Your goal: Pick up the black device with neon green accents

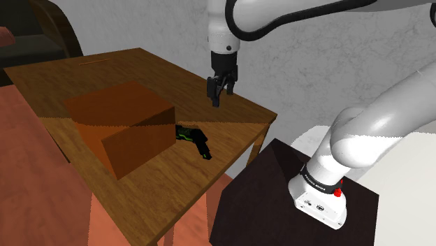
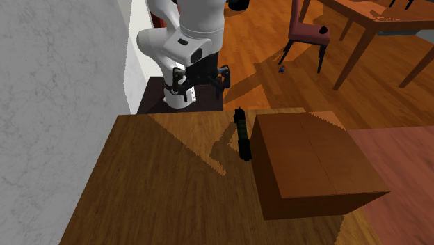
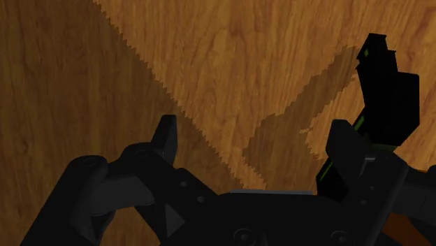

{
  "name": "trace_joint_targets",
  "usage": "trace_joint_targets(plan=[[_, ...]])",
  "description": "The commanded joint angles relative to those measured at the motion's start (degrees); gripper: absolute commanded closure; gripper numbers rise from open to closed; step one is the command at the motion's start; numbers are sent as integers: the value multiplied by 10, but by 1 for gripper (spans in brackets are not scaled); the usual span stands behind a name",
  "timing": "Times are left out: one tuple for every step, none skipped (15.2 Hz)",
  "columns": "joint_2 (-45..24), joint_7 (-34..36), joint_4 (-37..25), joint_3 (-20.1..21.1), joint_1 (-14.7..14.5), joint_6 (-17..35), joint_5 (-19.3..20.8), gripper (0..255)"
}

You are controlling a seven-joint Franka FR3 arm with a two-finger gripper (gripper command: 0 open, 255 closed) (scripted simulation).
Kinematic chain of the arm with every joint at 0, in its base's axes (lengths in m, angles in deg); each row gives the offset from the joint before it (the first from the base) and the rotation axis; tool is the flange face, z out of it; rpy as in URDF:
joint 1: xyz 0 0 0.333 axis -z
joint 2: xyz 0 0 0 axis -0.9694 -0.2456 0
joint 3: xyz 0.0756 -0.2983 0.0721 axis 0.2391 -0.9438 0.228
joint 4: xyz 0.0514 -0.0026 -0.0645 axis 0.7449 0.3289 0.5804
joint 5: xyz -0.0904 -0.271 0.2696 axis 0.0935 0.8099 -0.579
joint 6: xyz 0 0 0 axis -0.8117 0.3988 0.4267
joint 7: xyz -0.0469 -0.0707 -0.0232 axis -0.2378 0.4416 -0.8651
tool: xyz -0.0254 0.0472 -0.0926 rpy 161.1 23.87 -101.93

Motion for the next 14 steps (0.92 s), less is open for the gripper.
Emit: trace_joint_targets(plan=[[-38,23,-18,17,-5,15,-4,0],[-56,33,-26,25,-8,23,-6,0],[-74,44,-34,32,-11,31,-6,0],[-93,54,-42,39,-14,38,-6,0],[-112,65,-51,46,-17,45,-6,0],[-131,76,-61,53,-20,52,-5,0],[-151,87,-72,59,-23,58,-3,0],[-171,98,-83,65,-27,64,-1,0],[-191,109,-94,71,-31,70,2,0],[-212,120,-107,76,-35,75,6,0],[-216,122,-109,76,-36,76,7,0],[-219,122,-105,76,-37,84,8,0],[-222,123,-100,77,-37,91,9,0],[-226,124,-96,77,-37,99,10,0]])
